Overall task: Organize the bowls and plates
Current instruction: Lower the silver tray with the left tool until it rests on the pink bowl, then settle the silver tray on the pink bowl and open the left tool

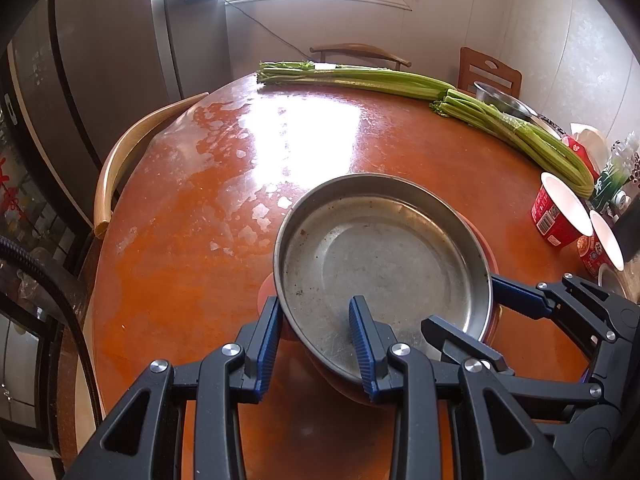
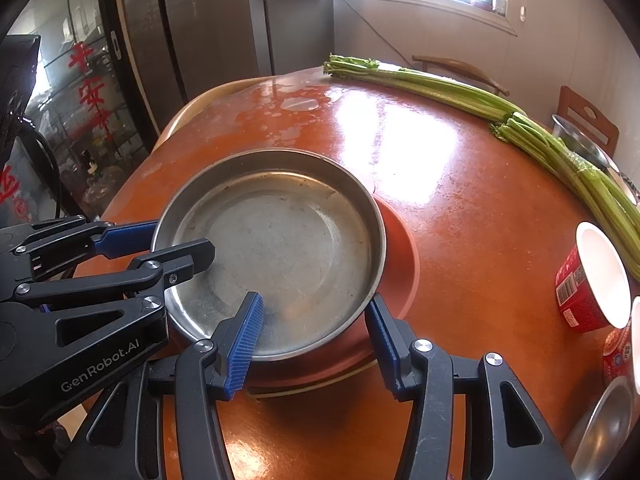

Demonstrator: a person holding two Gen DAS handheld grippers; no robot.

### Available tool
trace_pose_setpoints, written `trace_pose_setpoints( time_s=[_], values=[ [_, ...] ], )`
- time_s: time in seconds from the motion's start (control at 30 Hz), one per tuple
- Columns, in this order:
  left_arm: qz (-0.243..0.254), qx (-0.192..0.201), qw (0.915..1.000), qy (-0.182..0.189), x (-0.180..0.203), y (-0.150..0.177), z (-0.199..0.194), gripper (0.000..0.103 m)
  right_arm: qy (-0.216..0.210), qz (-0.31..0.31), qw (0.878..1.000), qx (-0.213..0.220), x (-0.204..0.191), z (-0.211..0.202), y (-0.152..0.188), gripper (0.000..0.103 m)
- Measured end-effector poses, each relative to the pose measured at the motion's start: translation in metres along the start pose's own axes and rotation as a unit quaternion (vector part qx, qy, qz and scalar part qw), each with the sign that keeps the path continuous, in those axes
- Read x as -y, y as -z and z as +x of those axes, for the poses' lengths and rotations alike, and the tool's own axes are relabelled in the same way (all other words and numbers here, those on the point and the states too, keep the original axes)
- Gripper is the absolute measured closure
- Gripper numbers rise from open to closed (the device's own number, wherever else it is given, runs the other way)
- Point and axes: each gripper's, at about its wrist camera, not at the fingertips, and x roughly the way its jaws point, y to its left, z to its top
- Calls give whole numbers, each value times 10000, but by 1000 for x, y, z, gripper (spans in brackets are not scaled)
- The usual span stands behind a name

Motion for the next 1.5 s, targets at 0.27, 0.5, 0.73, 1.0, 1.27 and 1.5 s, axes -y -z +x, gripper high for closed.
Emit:
trace_pose_setpoints(
  time_s=[0.27,0.5,0.73,1.0,1.27,1.5],
  values=[
    [-34,16,10000,8,-3,0,-2,68,42,22,10000,59,3,-5,1,48],
    [-181,-36,9998,74,-10,1,-4,68,69,131,9998,118,10,-11,-1,48],
    [-347,-36,9992,172,-16,2,-9,68,73,167,9997,180,15,-18,-2,48],
    [-830,45,9952,522,-35,8,-22,66,-37,298,9991,283,23,-30,-1,48],
    [-1410,-344,9816,1240,-43,17,1,61,-155,632,9978,132,37,-23,6,44],
    [-1421,-494,9786,1405,-32,14,20,61,-224,727,9971,30,42,-15,8,44]
  ],
)
